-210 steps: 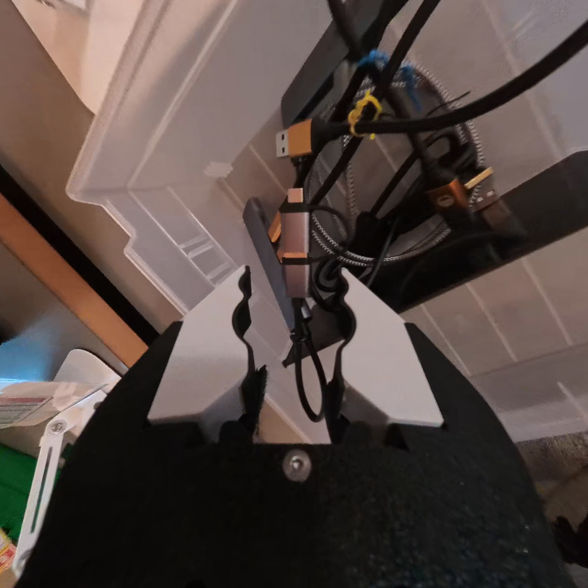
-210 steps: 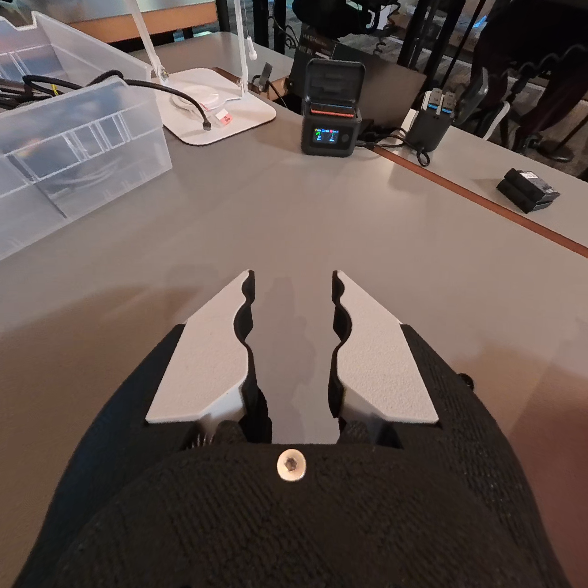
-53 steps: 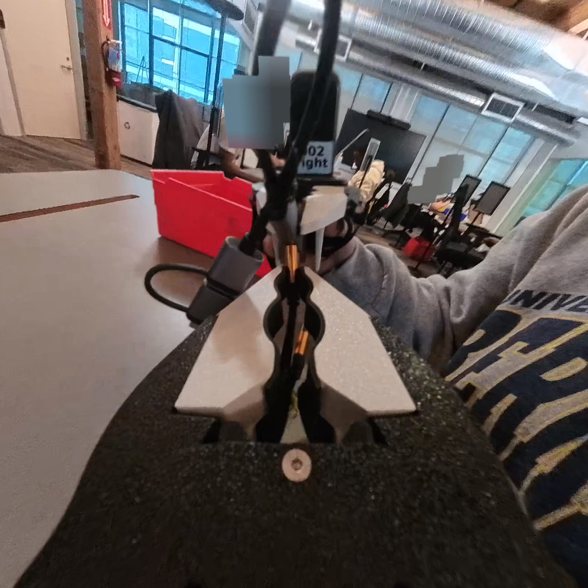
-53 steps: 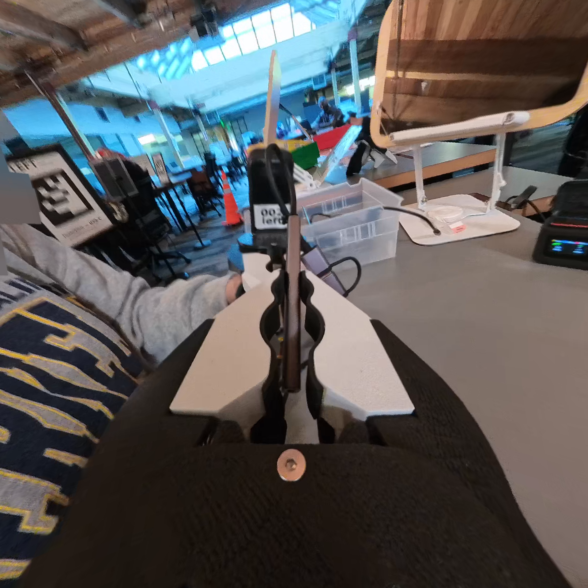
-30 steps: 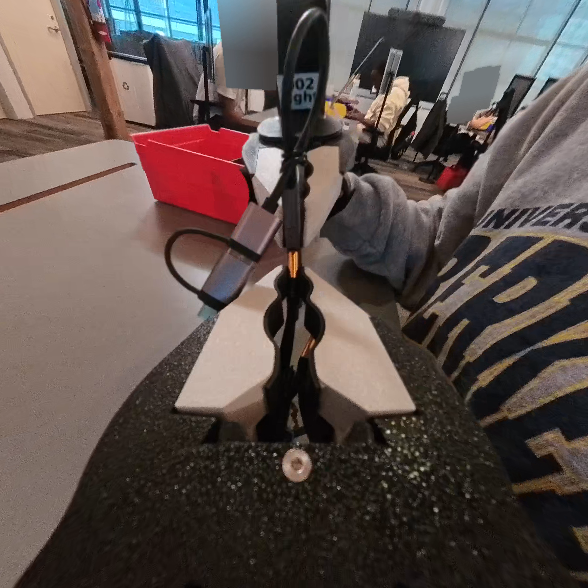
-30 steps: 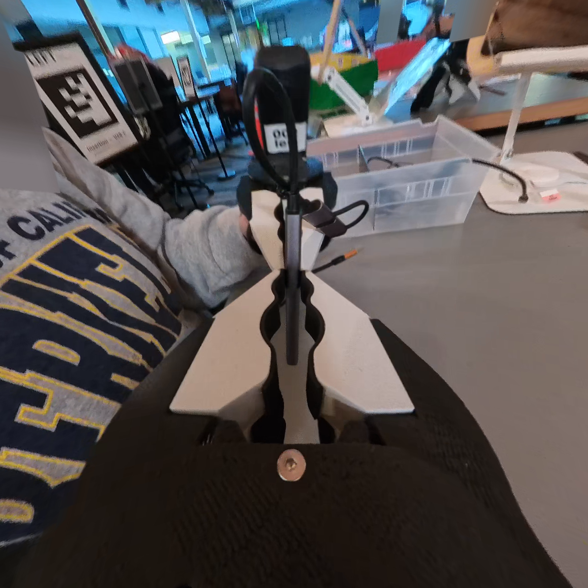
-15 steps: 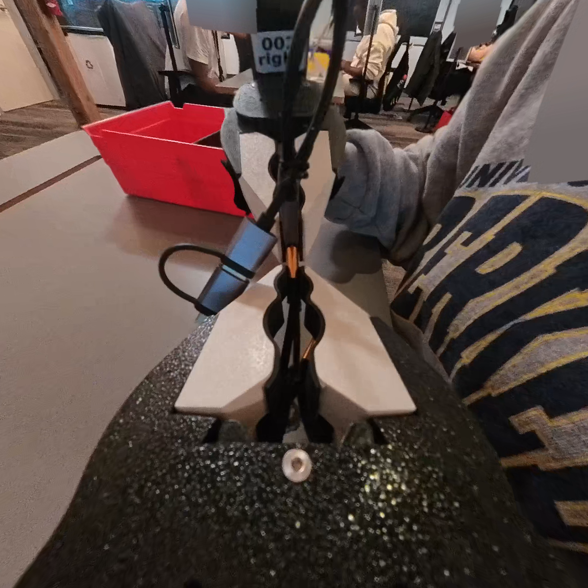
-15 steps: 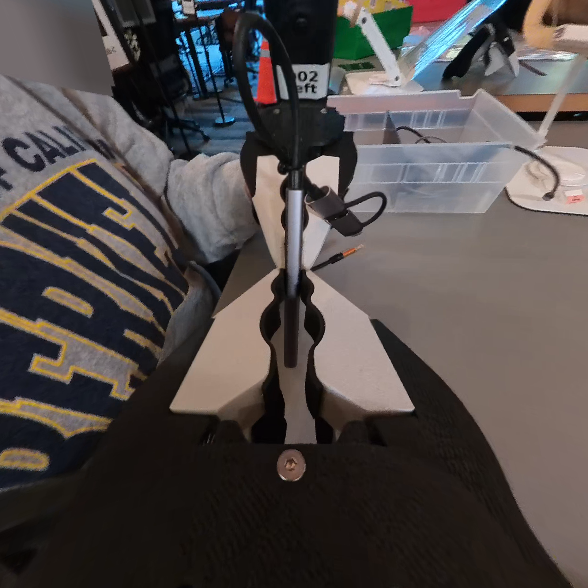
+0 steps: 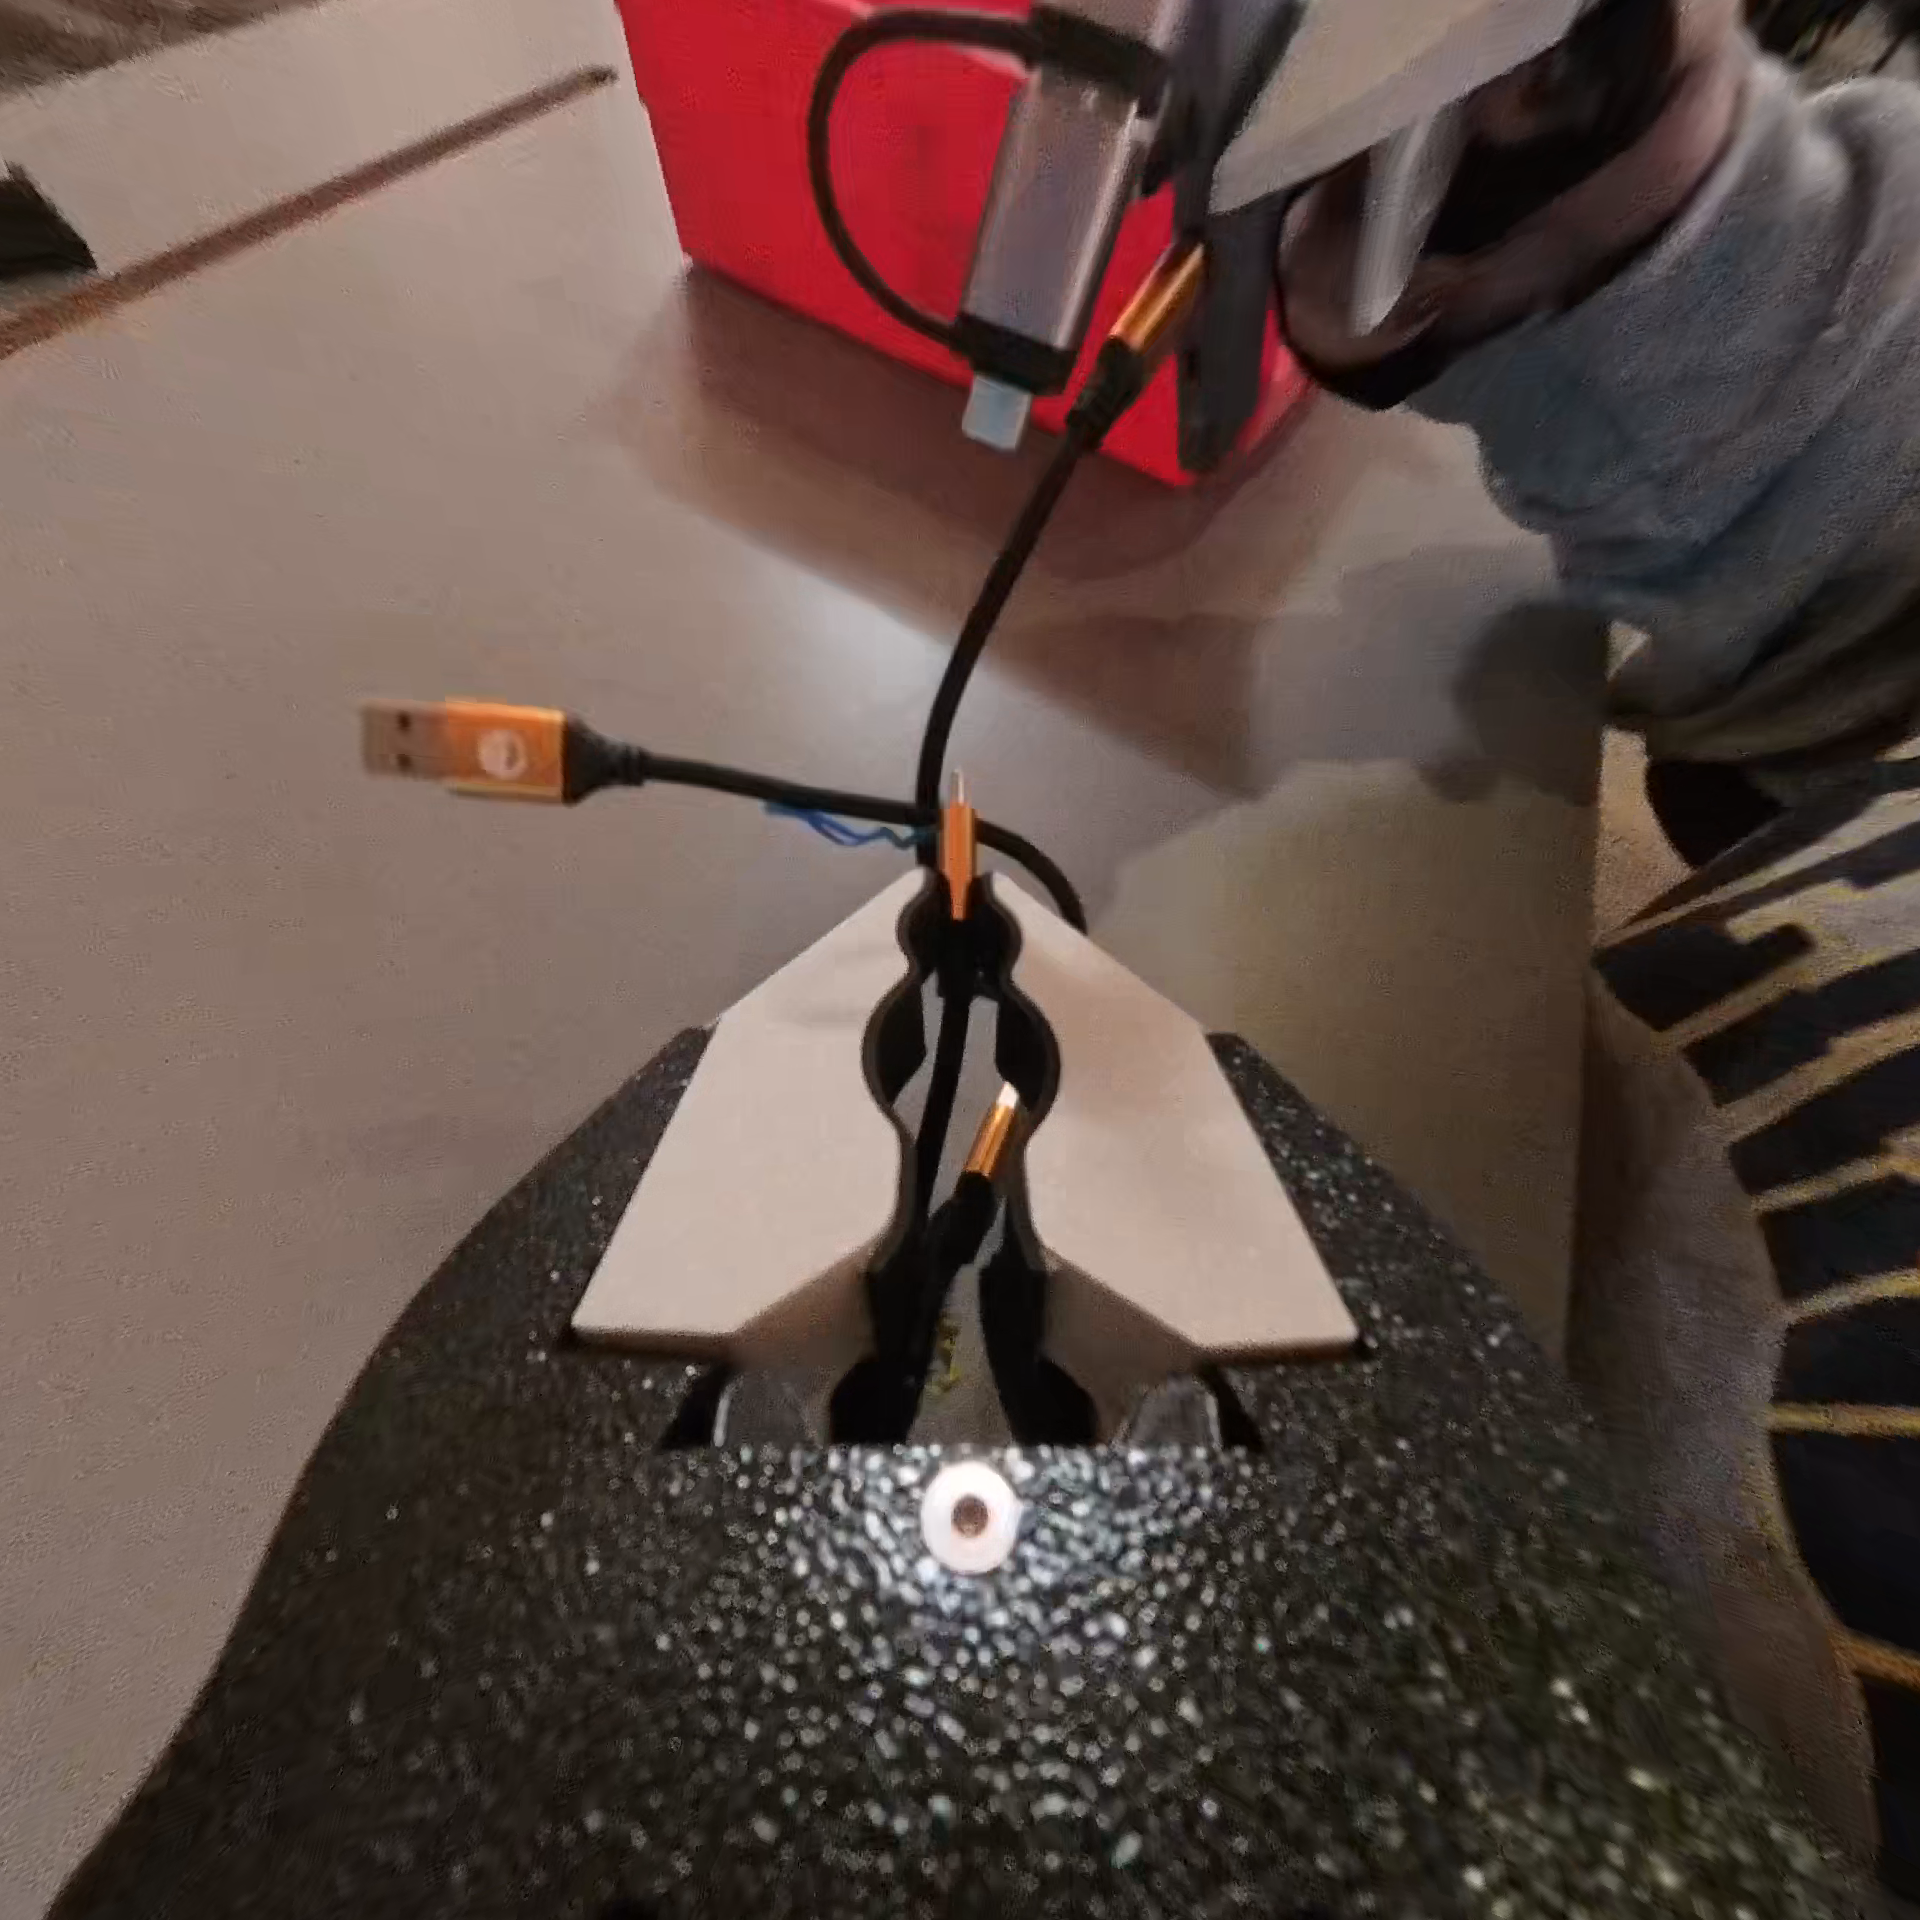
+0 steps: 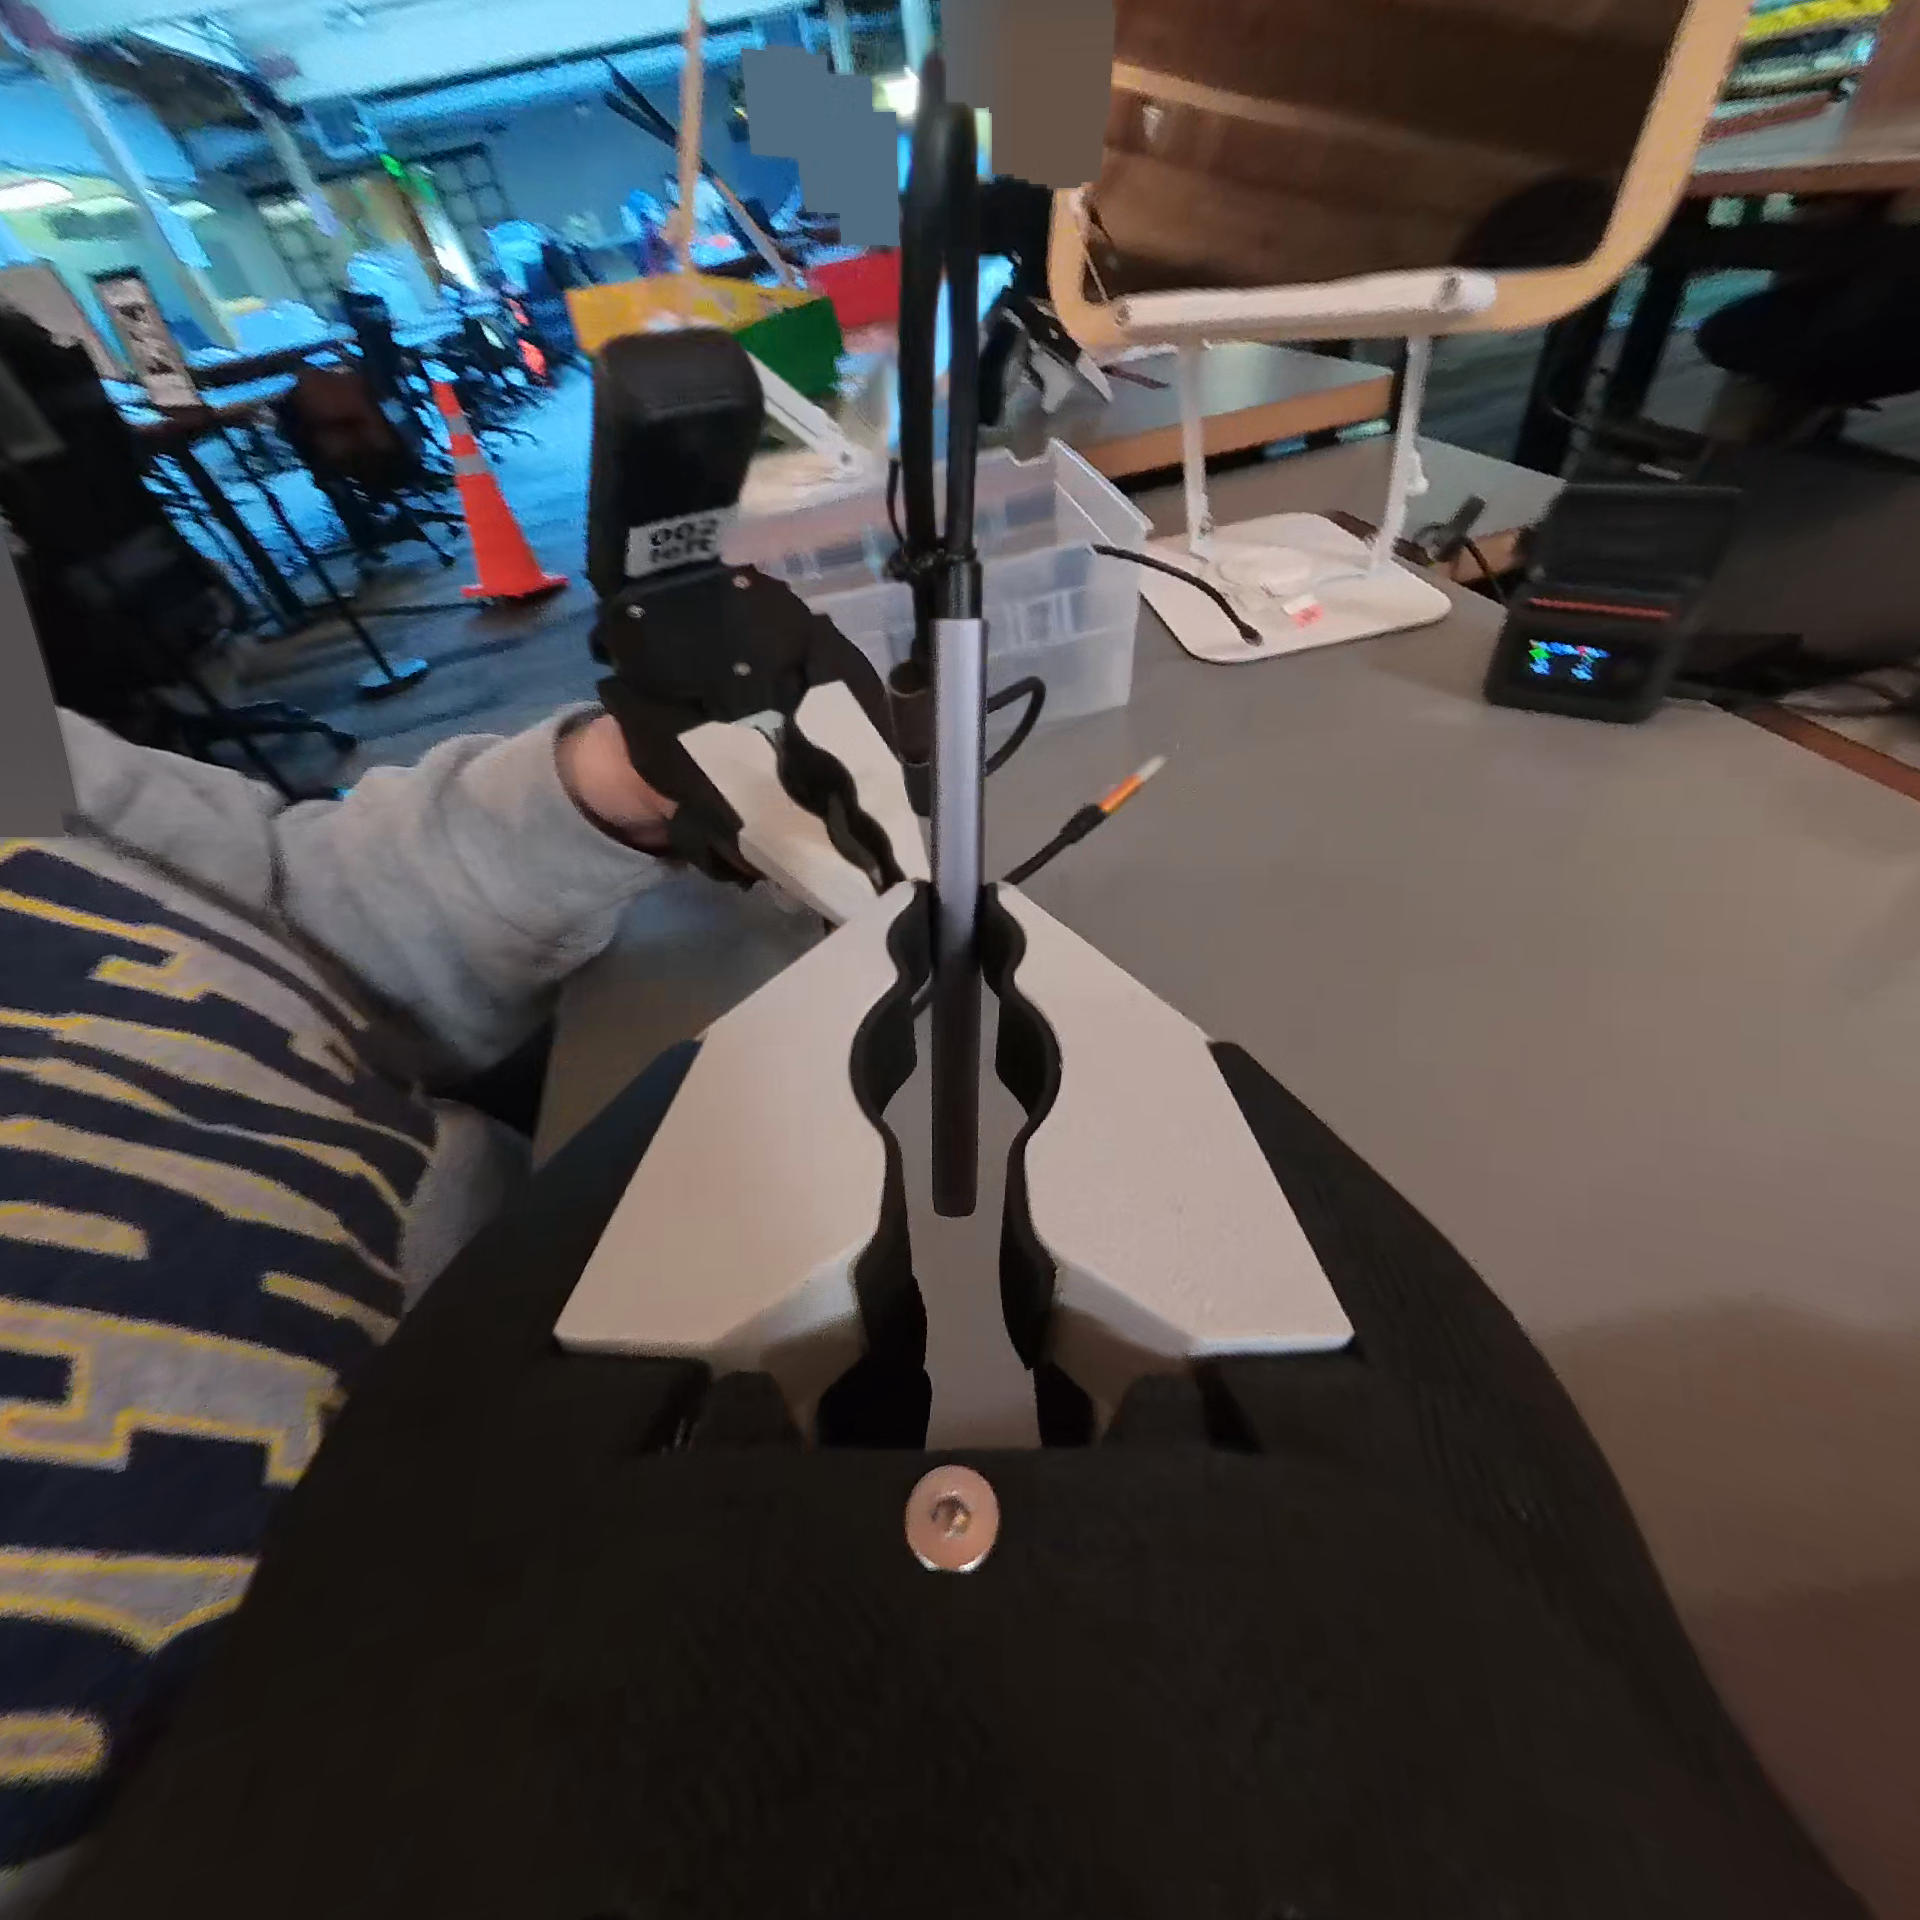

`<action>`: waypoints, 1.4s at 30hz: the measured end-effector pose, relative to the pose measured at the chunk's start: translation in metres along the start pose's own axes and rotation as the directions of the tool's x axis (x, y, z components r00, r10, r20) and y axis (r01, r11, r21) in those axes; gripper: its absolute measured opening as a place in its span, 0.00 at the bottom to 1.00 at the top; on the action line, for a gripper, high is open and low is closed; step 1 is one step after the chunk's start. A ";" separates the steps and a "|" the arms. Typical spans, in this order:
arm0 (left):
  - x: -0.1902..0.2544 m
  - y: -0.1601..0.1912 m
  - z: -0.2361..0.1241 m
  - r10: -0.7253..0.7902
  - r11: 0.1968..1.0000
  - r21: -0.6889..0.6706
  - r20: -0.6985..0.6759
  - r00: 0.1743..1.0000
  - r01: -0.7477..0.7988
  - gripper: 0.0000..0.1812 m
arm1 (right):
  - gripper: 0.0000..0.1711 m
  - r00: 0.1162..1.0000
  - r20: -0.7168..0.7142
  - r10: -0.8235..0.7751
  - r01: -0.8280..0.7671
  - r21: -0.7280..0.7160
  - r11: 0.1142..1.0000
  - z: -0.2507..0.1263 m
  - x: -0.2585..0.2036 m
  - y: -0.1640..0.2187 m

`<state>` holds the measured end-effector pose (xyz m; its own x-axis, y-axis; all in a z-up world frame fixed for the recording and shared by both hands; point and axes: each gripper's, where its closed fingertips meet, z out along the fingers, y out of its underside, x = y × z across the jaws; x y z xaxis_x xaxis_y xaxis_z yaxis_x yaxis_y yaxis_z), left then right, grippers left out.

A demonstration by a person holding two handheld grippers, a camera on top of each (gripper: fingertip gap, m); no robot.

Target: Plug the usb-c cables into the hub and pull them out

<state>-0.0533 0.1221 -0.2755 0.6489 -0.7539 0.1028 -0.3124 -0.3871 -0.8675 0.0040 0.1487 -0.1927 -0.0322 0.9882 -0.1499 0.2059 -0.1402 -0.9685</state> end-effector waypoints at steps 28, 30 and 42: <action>0.050 -0.082 -0.004 0.201 0.920 0.362 -0.103 0.974 -0.152 0.11 | 0.04 0.995 0.070 -0.066 0.059 0.086 0.995 0.000 -0.021 0.001; 0.054 -0.077 0.003 0.197 0.937 0.317 -0.133 0.971 -0.146 0.14 | 0.04 0.992 0.114 -0.061 0.050 0.093 0.994 0.003 -0.028 0.001; 0.070 -0.059 0.014 0.252 0.950 0.235 -0.192 0.949 -0.204 0.02 | 0.14 0.970 0.219 -0.103 0.110 -0.020 0.994 0.006 -0.051 0.015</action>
<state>0.0207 0.0998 -0.2239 0.4034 -0.9146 -0.0270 -0.2664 -0.0891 -0.9597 0.0030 0.0955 -0.2007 -0.2666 0.9597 -0.0892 0.2211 -0.0292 -0.9748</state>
